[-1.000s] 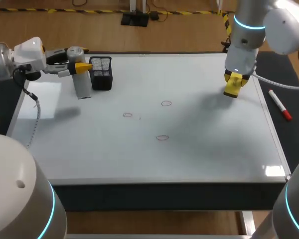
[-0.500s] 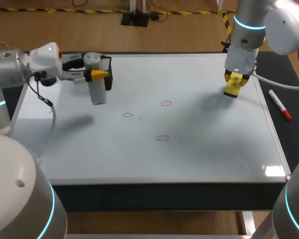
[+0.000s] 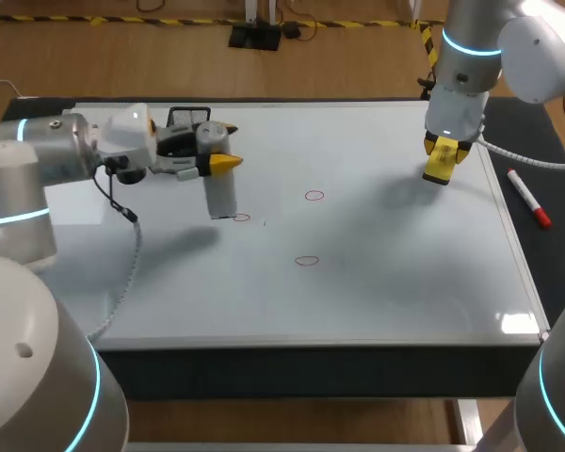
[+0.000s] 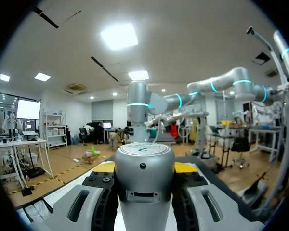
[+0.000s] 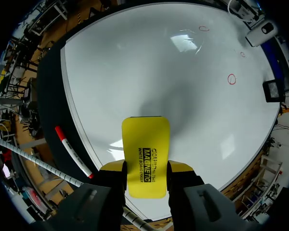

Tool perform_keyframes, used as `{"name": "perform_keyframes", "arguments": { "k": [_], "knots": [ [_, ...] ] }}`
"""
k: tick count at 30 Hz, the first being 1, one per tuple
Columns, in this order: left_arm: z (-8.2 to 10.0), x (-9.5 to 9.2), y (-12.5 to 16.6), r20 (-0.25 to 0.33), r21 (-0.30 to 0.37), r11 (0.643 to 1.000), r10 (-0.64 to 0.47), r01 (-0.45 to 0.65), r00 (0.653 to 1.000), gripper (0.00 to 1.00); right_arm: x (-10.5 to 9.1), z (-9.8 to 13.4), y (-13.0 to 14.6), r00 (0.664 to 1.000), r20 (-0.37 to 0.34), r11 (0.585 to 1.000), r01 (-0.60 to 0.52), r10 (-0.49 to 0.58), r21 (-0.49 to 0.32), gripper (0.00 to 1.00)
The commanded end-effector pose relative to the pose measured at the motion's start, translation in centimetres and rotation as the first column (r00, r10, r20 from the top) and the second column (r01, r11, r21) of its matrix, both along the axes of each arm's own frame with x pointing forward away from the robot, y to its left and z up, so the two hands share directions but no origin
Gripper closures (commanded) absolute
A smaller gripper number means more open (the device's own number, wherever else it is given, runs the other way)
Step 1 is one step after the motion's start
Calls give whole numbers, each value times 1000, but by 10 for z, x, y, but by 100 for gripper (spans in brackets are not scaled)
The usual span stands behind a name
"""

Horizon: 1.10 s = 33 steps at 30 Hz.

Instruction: Pick up the inspection probe, press it on each red-marked spot on the whiteboard one by one, put down the probe, pick up the eraser, and wipe off all the red marks.

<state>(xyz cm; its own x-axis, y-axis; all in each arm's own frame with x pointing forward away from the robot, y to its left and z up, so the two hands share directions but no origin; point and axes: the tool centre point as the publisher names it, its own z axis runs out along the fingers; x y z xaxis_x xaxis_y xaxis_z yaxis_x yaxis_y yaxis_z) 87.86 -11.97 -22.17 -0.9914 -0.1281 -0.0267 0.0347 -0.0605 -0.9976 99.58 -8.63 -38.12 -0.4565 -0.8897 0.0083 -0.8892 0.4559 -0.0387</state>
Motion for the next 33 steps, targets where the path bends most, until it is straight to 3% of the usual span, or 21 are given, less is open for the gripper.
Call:
{"name": "perform_keyframes", "arguments": {
  "k": [1,33],
  "knots": [
    [-11,8,-9,1,-9,1000,-11,11,1000,100,0,1,0,1000,0,1000,-1,1,-3,100],
    [-39,18,-20,13,-25,999,-33,34,999,100,0,1,0,1000,0,1000,-1,1,-3,100]
  ]
}}
